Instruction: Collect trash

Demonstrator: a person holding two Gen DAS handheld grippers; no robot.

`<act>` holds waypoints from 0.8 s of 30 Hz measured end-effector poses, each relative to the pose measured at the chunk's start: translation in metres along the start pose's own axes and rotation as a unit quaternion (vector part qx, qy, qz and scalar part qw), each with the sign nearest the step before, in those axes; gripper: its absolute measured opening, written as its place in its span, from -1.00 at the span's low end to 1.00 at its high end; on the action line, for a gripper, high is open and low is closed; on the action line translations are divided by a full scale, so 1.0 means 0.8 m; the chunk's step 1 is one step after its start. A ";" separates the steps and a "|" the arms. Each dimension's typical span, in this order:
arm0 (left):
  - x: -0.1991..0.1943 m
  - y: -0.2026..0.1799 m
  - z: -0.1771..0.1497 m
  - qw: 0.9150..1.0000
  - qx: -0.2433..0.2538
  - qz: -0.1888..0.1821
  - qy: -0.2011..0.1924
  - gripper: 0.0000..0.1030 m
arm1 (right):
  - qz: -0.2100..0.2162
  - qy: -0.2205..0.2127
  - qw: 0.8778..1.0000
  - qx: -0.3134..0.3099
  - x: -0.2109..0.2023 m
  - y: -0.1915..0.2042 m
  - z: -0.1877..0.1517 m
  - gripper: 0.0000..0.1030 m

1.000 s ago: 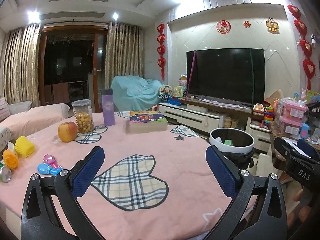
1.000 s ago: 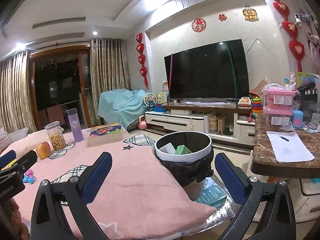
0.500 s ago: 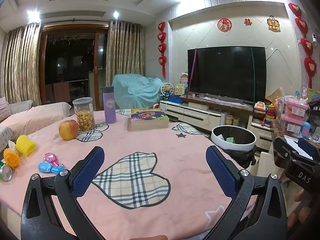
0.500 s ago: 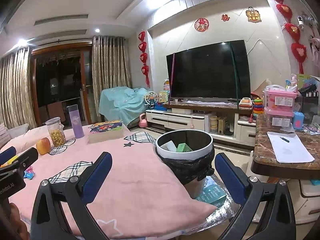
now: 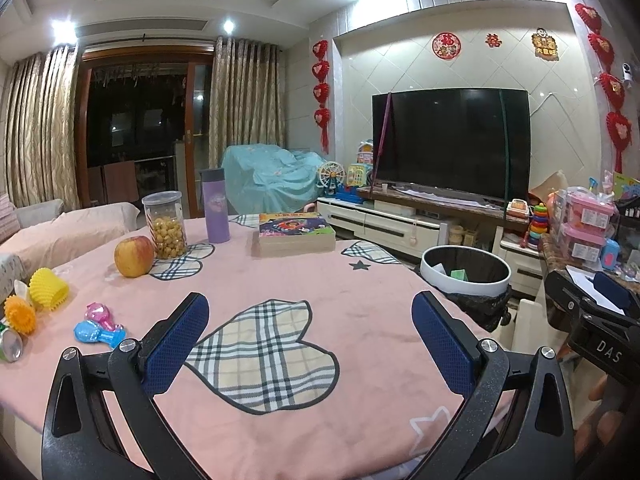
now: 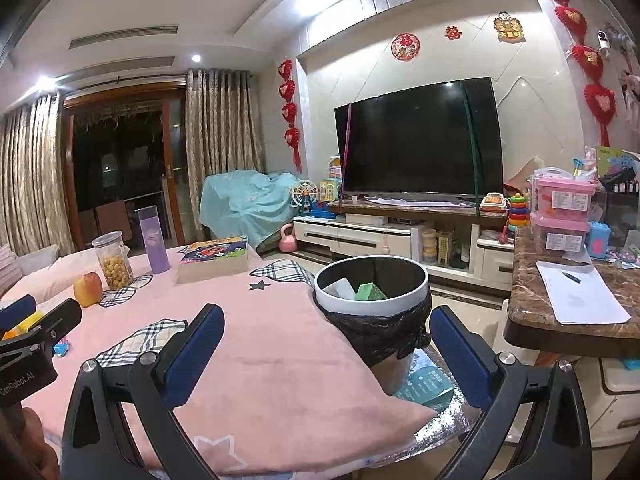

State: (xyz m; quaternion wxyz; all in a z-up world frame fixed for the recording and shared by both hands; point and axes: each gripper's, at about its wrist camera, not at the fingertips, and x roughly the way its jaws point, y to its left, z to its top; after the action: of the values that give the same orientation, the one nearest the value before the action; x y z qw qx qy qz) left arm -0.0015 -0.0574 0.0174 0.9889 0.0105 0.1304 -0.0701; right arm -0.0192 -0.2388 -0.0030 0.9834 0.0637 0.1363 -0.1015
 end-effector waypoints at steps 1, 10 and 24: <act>0.000 0.000 0.000 1.000 0.000 -0.001 0.000 1.00 | 0.000 0.000 1.000 0.000 0.000 0.000 0.000 1.00; 0.002 0.000 -0.002 1.000 -0.001 -0.005 0.006 1.00 | 0.005 0.005 1.000 0.000 0.001 0.002 -0.001 1.00; 0.005 -0.001 -0.004 1.000 0.001 -0.008 0.011 1.00 | 0.009 0.007 1.000 0.003 0.002 0.001 0.002 1.00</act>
State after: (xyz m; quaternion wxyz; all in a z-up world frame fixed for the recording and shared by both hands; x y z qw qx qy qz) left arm 0.0014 -0.0585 0.0130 0.9868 0.0113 0.1411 -0.0784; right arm -0.0175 -0.2387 -0.0021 0.9831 0.0684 0.1424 -0.0930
